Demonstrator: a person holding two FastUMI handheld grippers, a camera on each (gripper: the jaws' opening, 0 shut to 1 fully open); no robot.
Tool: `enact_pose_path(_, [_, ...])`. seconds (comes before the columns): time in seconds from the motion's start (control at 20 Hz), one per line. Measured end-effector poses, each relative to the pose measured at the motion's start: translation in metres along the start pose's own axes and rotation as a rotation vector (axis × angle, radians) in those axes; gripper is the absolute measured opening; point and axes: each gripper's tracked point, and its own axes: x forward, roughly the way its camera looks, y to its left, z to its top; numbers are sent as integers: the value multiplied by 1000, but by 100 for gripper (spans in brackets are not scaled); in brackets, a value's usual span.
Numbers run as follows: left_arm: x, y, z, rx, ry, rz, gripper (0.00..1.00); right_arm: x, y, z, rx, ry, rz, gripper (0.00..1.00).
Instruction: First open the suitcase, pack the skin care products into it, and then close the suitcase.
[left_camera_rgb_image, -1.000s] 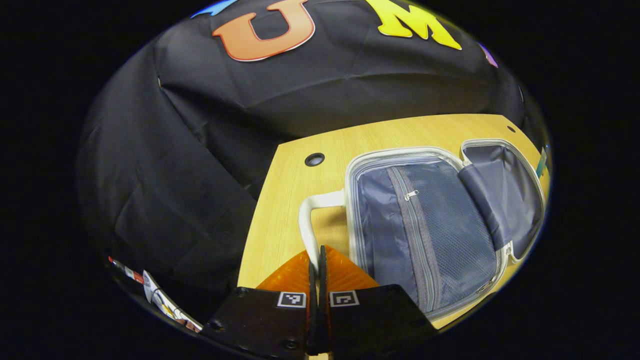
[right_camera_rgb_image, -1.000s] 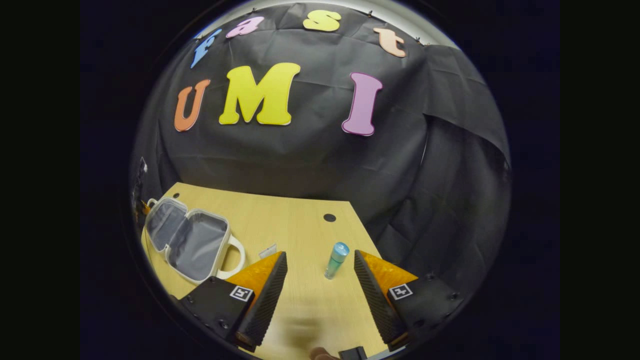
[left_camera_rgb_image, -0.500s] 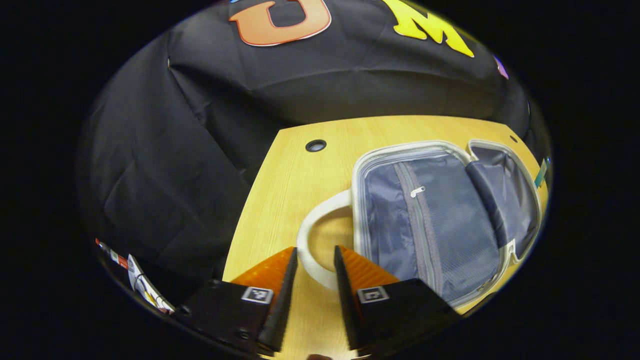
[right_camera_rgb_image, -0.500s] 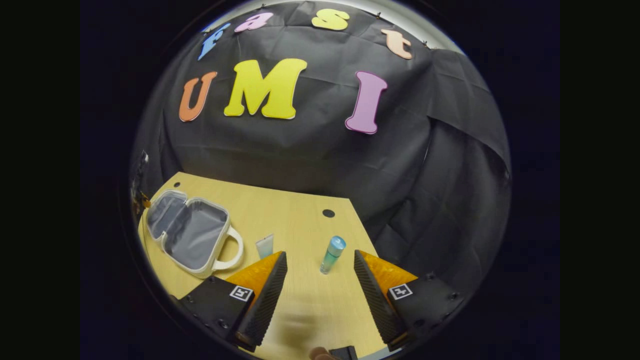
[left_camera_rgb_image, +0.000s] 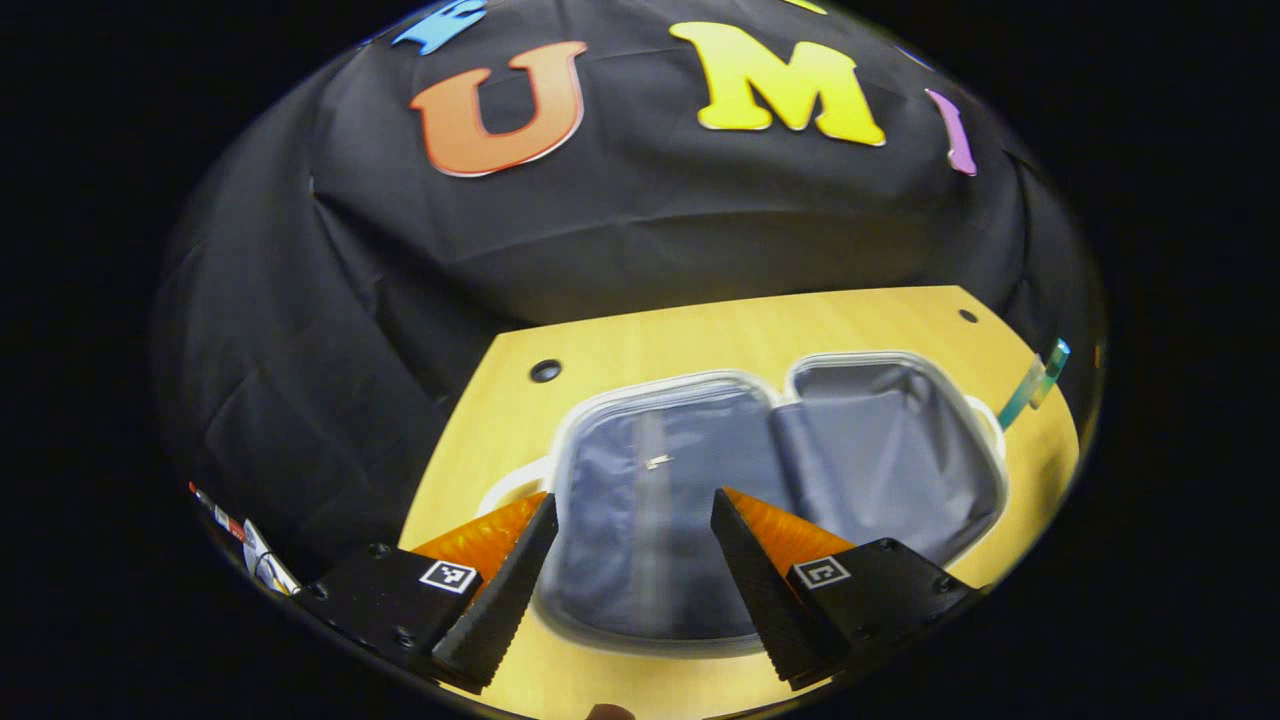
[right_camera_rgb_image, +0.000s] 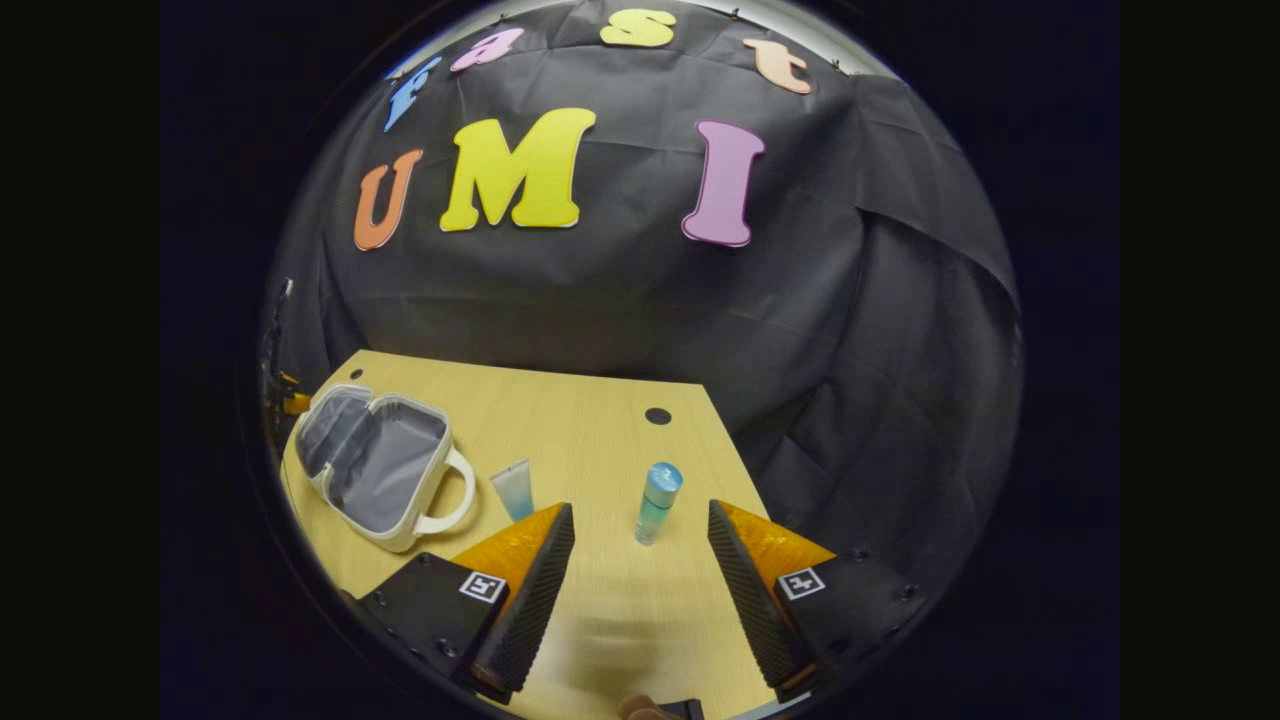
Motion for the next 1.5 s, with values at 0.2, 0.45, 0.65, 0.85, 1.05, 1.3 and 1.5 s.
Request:
enact_pose_path(0.2, [-4,-105,32,18,-44,-159,98,3,-17,-7,-7,9,10,80])
enact_pose_path(0.45, [-9,-235,55,52,-62,-394,99,8,-43,-18,8,25,3,80])
enact_pose_path(0.65, [-7,-307,52,94,-50,-519,99,6,-58,-23,7,33,0,80])
enact_pose_path(0.85, [-4,-351,45,160,-17,-593,99,6,-73,-32,-6,46,-4,80])
enact_pose_path(1.05, [19,-401,36,174,11,-613,99,10,-88,-47,-21,88,-8,80])
enact_pose_path(1.3, [58,-415,25,147,24,-524,91,19,-104,-60,-55,126,4,80])
enact_pose_path(1.5, [80,-423,18,105,32,-467,82,32,-110,-67,-92,151,30,79])
